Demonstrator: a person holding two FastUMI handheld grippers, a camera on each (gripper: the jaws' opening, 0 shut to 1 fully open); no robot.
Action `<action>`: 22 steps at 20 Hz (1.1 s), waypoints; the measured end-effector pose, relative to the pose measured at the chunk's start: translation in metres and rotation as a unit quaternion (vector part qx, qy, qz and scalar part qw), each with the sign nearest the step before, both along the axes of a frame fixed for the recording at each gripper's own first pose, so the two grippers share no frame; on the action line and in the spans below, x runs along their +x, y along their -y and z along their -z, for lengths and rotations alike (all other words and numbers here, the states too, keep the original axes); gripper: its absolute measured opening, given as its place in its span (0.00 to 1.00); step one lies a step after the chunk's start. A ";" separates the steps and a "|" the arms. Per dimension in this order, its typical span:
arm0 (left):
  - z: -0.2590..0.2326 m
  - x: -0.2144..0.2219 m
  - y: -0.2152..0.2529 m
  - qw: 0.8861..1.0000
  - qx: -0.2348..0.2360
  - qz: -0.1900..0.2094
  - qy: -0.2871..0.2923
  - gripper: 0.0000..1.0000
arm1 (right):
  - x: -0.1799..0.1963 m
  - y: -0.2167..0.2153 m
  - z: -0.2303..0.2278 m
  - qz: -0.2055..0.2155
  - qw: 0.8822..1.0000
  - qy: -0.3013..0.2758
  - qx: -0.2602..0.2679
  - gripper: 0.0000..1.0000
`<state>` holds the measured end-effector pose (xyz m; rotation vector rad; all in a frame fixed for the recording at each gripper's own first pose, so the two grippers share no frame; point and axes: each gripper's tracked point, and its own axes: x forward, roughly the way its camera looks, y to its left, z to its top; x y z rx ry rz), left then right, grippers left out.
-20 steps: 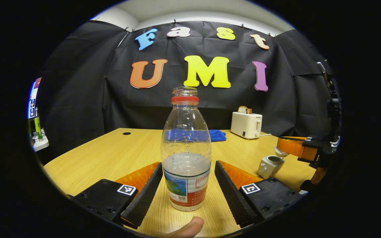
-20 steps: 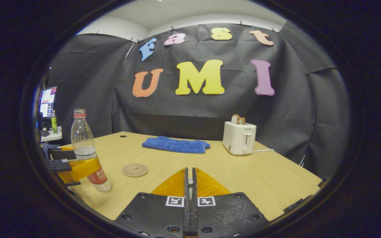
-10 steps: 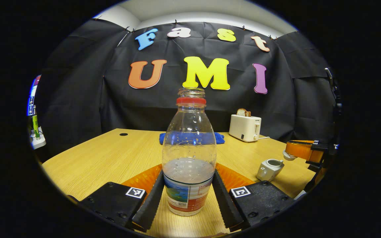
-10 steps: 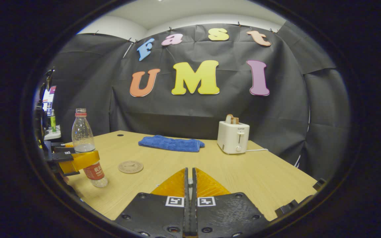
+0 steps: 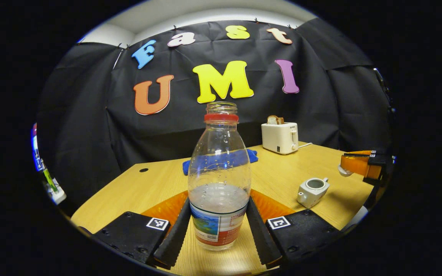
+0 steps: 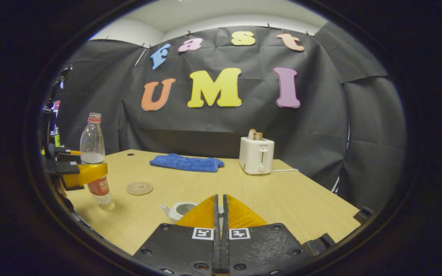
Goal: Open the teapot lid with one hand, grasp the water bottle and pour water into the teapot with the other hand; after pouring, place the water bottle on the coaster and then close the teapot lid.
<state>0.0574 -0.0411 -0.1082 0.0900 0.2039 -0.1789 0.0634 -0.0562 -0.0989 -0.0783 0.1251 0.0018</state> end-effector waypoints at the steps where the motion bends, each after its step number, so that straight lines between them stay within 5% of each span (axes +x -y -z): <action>1: 0.000 0.003 0.002 1.000 0.020 0.000 0.000 0.78 | -0.001 0.004 -0.002 0.003 1.000 0.001 -0.001 0.00; 8: -0.001 0.010 0.009 0.984 0.180 0.003 0.004 0.77 | -0.004 0.015 -0.010 0.011 1.000 0.006 -0.005 0.00; 16: 0.003 0.008 0.027 0.937 0.347 0.032 0.004 0.76 | -0.013 0.027 -0.014 0.008 1.000 -0.005 -0.016 0.00; 22: -0.003 0.009 0.047 0.885 0.462 0.060 0.022 0.76 | -0.023 0.060 -0.036 0.034 0.999 0.006 -0.009 0.00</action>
